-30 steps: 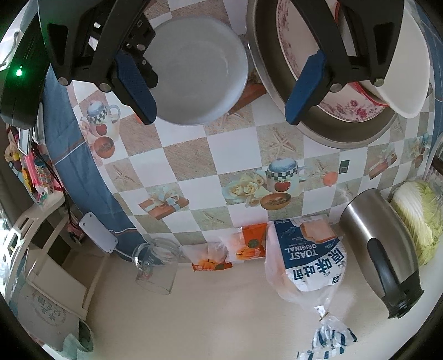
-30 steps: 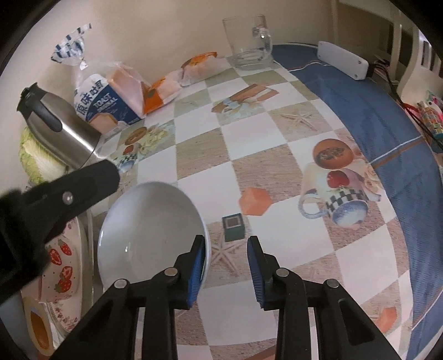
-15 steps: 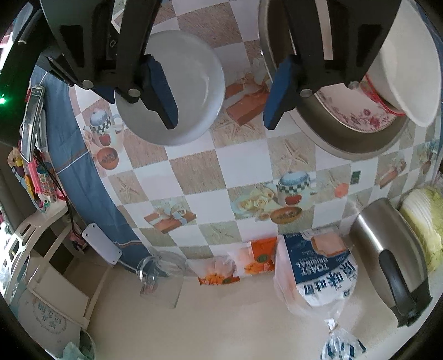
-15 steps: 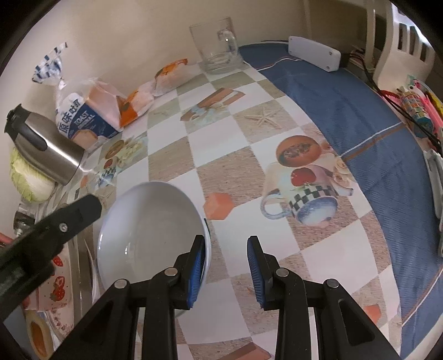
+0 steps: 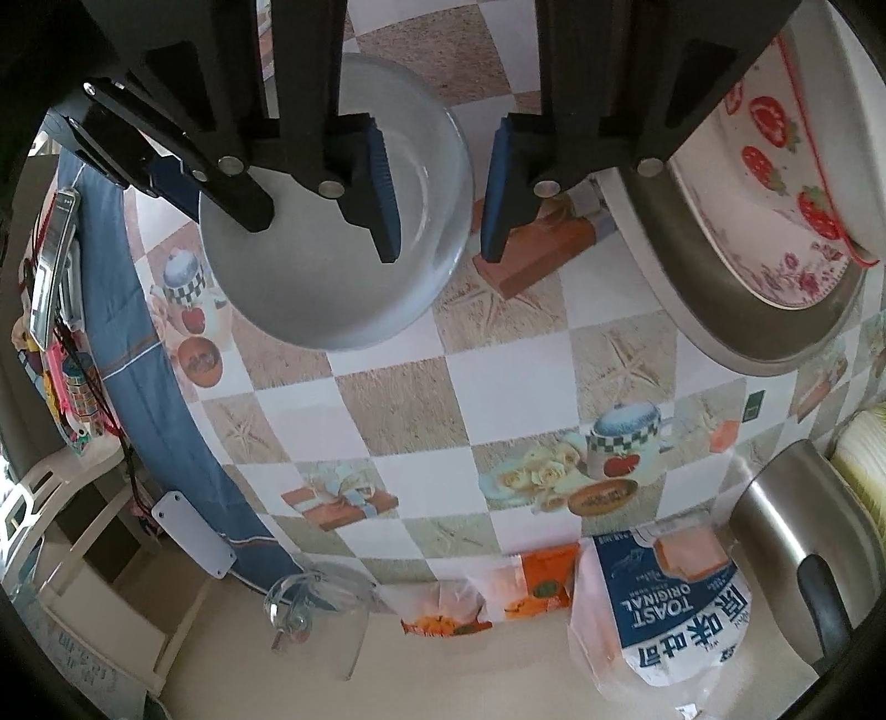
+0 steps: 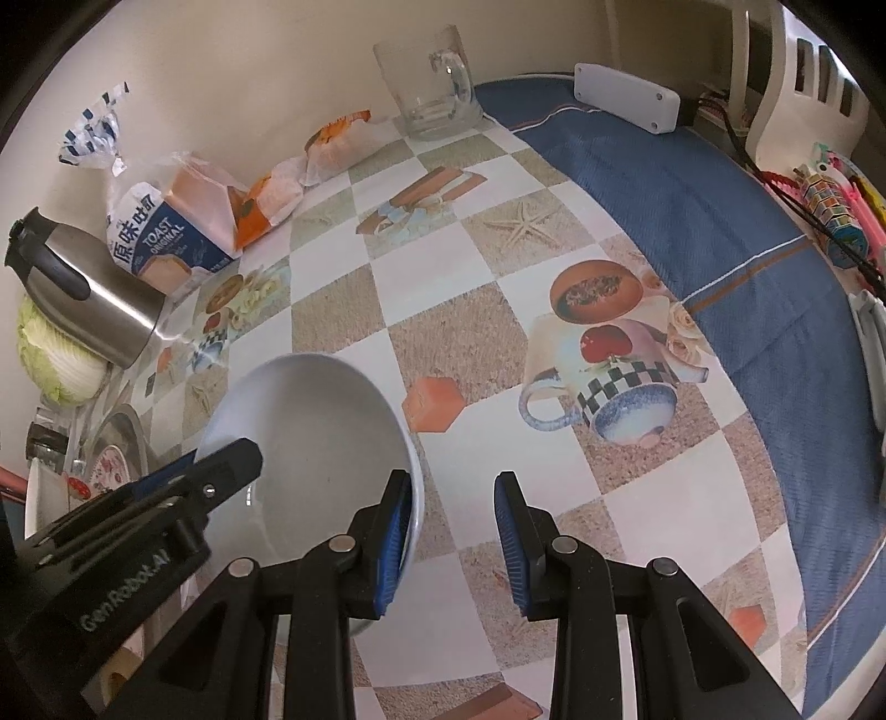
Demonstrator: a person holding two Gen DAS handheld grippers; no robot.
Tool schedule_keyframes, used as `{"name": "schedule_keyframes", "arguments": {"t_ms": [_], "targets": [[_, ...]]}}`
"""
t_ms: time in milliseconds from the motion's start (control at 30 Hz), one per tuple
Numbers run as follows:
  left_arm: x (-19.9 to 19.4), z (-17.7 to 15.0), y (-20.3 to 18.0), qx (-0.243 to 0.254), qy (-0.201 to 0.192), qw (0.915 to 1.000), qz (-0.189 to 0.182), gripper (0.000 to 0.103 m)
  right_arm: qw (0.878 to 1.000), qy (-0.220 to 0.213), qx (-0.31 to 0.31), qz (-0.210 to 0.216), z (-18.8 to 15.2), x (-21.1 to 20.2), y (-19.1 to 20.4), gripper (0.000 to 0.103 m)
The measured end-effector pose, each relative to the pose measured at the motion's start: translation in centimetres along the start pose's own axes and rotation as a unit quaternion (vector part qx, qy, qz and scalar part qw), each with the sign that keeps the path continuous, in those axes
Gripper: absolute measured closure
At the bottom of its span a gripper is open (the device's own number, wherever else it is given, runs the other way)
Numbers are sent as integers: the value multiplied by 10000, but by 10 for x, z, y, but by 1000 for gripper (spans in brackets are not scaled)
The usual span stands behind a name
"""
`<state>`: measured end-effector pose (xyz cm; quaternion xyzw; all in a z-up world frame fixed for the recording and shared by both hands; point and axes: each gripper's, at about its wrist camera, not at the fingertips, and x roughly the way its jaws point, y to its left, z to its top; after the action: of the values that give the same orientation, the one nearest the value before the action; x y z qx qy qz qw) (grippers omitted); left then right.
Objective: Organize plates and bowls
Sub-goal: 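Lift the white round bowl with both tools and carry it over the basin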
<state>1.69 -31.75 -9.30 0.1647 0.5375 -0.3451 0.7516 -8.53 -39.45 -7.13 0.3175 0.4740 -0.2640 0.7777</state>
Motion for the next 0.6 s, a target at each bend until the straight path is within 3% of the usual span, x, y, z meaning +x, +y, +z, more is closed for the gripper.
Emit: {"name": "schedule_keyframes", "arguments": {"t_ms": [433,600], "targets": [[7,-1,-3,85,0,10000,33,78,9997,199,-31,140,-2,8,5,73],[6,-1,2,29,-1,10000,-56,89,9994,240,-52,250,-3,7,9,85]]}}
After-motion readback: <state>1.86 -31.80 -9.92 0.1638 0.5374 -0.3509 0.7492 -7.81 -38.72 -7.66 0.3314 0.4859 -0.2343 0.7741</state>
